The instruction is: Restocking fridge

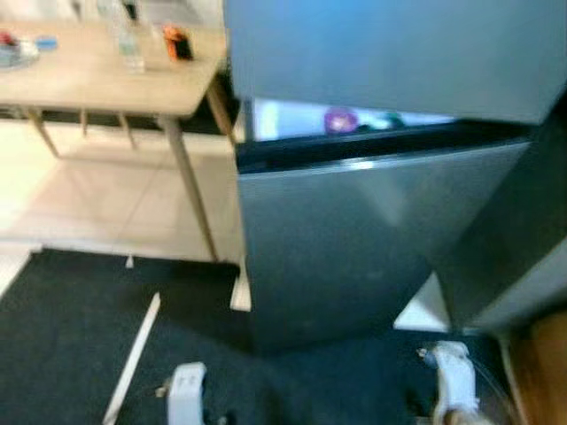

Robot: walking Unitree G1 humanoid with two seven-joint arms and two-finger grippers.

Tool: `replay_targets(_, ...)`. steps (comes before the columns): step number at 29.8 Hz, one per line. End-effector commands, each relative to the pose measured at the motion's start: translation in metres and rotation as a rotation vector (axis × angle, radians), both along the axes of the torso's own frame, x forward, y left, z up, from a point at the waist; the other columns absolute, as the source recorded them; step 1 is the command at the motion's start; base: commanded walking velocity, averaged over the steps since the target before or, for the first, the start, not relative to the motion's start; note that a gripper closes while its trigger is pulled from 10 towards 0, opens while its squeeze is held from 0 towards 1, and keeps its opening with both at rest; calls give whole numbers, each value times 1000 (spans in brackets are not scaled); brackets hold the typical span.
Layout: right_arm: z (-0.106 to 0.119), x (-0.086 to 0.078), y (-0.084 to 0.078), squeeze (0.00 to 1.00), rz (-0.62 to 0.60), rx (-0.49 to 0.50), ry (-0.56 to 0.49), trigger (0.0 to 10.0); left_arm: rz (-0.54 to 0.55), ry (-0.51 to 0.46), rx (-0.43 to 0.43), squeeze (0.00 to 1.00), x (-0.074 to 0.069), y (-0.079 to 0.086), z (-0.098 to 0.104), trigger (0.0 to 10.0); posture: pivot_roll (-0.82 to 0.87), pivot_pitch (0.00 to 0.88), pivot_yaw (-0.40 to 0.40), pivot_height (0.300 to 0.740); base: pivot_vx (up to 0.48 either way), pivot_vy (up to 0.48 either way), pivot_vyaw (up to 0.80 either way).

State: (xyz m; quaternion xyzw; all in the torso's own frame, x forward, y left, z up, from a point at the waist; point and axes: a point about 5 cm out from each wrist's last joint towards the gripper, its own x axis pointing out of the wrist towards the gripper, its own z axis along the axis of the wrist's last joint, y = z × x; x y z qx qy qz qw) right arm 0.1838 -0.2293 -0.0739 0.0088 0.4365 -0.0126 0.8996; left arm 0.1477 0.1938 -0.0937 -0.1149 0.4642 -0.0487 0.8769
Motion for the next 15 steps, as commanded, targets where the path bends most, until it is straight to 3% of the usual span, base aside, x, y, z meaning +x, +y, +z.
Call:
replay_targets(1, -2, -6, -5, 0, -8, -10, 19, 10000, -8, 13, 1, 0, -3, -2, -2, 10000, -29, 19, 4, 740, 0, 0, 0)
replay_targets(7, 3, 4, -2, 0, 1, 14, -27, 10000, -11, 12, 10, 0, -2, -2, -1, 10000, -30, 21, 6, 740, 0, 0, 0)
replay_targets(10, 10, 18, 2, 0, 6, 49, -88, 10000, -4, 14, 11, 0, -2, -1, -1, 10000, -29, 24, 5, 740, 0, 0, 0)
replay_targets(14, 35, 55, 10, 0, 38, 126, -257, 10000, 6, 10, 11, 0, -2, -2, -1, 10000, -29, 24, 5, 740, 0, 0, 0)
replay_targets(15, 35, 55, 10, 0, 38, 126, -257, 10000, 6, 10, 11, 0, -2, -2, -1, 10000, -29, 24, 5, 740, 0, 0, 0)
